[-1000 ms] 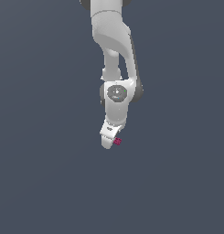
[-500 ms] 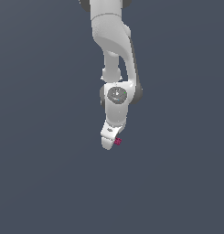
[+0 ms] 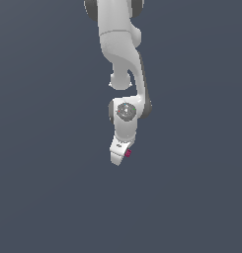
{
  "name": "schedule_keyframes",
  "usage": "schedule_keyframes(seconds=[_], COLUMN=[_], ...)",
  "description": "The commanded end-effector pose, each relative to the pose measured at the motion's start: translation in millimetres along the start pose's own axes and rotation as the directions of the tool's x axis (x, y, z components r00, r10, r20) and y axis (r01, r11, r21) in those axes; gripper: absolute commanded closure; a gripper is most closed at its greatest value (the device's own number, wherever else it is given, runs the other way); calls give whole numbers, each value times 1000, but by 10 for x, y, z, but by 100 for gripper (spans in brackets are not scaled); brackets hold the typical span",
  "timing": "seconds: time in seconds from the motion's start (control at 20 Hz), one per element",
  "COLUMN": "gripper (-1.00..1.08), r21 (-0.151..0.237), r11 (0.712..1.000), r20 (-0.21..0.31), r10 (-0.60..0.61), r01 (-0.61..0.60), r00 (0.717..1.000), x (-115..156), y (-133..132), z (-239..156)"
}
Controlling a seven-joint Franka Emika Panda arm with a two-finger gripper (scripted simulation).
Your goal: Pick up the object and move it to a goal position.
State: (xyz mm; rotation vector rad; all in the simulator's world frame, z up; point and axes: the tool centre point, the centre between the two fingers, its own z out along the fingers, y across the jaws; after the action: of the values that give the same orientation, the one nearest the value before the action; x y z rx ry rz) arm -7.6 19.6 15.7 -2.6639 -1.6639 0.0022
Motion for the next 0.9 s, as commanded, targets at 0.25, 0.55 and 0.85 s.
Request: schedule_keyframes(seconds=[0.25, 0.55, 0.85], gripper=[108, 108, 108], r21=[-1, -1, -2], r11=[1000, 1000, 1000], r20=[-1, -1, 0], r10=[0, 0, 0], r01=[0, 0, 0], r00=[1000, 1000, 1000], x=[4, 4, 17], y=[10, 10, -25], z=[37, 37, -14])
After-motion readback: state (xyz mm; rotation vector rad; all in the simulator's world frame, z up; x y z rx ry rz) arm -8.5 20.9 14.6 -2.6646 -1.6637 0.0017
